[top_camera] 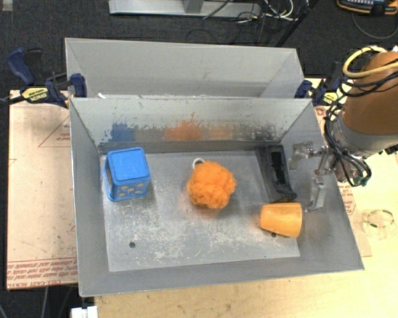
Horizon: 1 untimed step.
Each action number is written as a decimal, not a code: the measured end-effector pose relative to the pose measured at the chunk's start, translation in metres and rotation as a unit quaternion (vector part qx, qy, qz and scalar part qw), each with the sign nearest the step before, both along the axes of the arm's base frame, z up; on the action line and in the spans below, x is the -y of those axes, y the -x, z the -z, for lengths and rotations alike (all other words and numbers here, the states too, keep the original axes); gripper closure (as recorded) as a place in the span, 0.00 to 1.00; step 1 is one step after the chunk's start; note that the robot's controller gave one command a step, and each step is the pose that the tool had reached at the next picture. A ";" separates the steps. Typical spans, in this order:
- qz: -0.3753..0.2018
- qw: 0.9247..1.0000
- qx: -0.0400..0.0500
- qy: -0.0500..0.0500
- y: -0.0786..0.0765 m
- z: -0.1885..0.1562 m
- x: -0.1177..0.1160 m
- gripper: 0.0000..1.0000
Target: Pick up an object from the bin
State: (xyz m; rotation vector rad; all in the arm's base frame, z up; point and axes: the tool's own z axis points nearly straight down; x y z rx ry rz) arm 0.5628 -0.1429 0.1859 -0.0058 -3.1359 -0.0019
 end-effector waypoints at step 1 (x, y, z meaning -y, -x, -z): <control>-0.001 1.000 0.004 0.001 -0.001 -0.005 -0.001 0.00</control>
Offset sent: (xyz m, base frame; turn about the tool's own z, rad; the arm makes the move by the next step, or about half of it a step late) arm -0.0233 0.0286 -0.0757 -0.3850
